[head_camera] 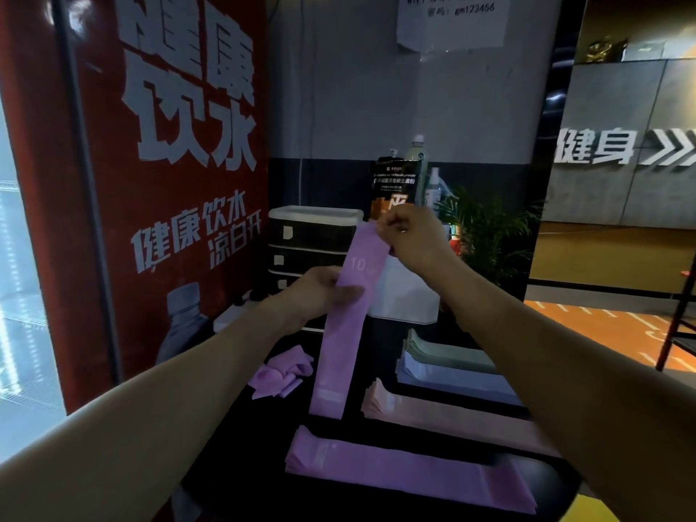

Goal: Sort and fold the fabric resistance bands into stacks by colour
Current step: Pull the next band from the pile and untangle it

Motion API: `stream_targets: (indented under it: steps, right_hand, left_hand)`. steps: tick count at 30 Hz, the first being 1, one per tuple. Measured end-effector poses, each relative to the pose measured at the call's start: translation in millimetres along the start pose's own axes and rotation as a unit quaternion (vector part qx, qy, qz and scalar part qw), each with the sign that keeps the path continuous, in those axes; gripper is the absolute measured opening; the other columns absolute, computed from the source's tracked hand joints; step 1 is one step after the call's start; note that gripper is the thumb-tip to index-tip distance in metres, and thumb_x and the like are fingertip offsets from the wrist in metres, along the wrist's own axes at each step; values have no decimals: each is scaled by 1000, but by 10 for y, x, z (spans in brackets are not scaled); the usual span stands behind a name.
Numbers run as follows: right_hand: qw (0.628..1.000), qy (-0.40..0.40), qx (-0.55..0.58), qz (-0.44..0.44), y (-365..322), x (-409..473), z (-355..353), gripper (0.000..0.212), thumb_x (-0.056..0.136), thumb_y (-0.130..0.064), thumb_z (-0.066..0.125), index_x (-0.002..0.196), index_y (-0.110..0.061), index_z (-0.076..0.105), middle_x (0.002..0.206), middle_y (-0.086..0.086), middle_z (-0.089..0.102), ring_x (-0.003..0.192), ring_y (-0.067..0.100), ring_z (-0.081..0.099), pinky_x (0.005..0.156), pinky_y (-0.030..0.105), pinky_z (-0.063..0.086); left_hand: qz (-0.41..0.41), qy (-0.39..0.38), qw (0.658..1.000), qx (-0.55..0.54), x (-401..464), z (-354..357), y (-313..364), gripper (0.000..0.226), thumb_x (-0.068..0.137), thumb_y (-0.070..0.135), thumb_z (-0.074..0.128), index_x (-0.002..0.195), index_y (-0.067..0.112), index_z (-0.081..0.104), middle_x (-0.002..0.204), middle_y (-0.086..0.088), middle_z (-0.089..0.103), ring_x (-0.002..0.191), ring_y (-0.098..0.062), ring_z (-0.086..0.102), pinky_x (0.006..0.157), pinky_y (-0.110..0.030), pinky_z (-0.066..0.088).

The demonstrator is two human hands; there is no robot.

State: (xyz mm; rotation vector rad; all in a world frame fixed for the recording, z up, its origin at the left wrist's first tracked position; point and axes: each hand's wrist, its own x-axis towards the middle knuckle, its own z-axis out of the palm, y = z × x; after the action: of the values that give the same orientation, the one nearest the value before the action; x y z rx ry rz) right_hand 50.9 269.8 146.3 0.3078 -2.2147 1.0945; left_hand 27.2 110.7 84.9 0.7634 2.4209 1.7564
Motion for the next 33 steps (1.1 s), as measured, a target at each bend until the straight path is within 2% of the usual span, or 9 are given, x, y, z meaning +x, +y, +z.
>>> stream_targets:
  steps: [4, 9, 12, 18, 20, 22, 25, 28, 33]
  right_hand:
    - [994, 73, 30, 81, 139, -4, -295, 13, 89, -5, 56, 83, -3, 67, 86, 8, 64, 89, 27, 63, 87, 46, 53]
    - [963, 126, 83, 224, 324, -232, -595, 16, 90, -4, 52, 86, 4, 65, 84, 19, 59, 65, 25, 54, 61, 34, 47]
    - [935, 152, 129, 293, 417, -428, -704, 19, 88, -2, 52, 72, -7, 61, 79, 17, 58, 66, 25, 55, 63, 35, 51]
    - [901, 163, 146, 373, 639, -908, -781, 20, 82, 5, 50, 64, -3, 53, 71, 18, 53, 58, 27, 50, 56, 32, 41]
    - [891, 168, 144, 397, 739, -1054, -755, 19, 83, 4, 52, 65, -3, 53, 70, 17, 54, 54, 25, 50, 56, 32, 42]
    - [882, 169, 145, 415, 870, -1207, -733, 18, 85, 3, 53, 69, -4, 53, 71, 15, 53, 52, 21, 47, 54, 30, 43]
    - [875, 146, 178, 425, 1000, -1460, -710, 10, 88, 1, 51, 92, -7, 49, 85, 10, 51, 61, 14, 49, 41, 17, 47]
    - [869, 147, 155, 447, 1121, -1672, -639, 20, 88, 1, 49, 73, -13, 47, 80, 9, 50, 63, 16, 50, 45, 22, 48]
    - [872, 153, 81, 459, 1261, -1957, -519, 12, 70, -13, 57, 64, -13, 47, 72, 13, 53, 70, 27, 54, 63, 32, 44]
  left_hand:
    - [-10, -39, 999, 28, -44, 34, -41, 16, 90, 16, 60, 101, 4, 66, 94, -10, 68, 82, -19, 62, 78, -29, 51]
    - [10, -11, 995, 95, -200, 101, -80, 31, 98, 23, 45, 69, 15, 53, 62, 2, 47, 60, -11, 40, 59, -24, 34]
    - [34, -4, 991, 130, -279, 104, -174, 35, 98, 30, 43, 69, 12, 50, 65, -1, 42, 64, -14, 37, 61, -26, 31]
    - [-8, -101, 980, 173, -538, -28, -299, 49, 61, 61, 74, 79, 16, 66, 67, 11, 63, 63, -4, 55, 62, -18, 43]
    - [-50, -118, 972, 198, -609, -89, -384, 40, 67, 47, 78, 86, 14, 69, 77, 2, 66, 71, -11, 59, 68, -27, 46]
    - [-77, -127, 967, 209, -690, -141, -483, 17, 76, 29, 76, 70, 17, 67, 62, 12, 60, 59, -5, 54, 59, -18, 43]
    - [-114, -85, 973, 181, -813, -202, -668, 32, 82, 17, 70, 55, 21, 54, 49, 16, 50, 53, -3, 44, 55, -15, 38]
    - [-179, -30, 981, 60, -923, -155, -868, 25, 91, 11, 59, 67, 15, 53, 70, 1, 55, 69, -12, 52, 70, -26, 50]
    - [-152, 67, 984, 66, -959, 101, -973, 25, 95, 18, 52, 72, 11, 47, 72, -6, 45, 62, -15, 43, 50, -24, 45]
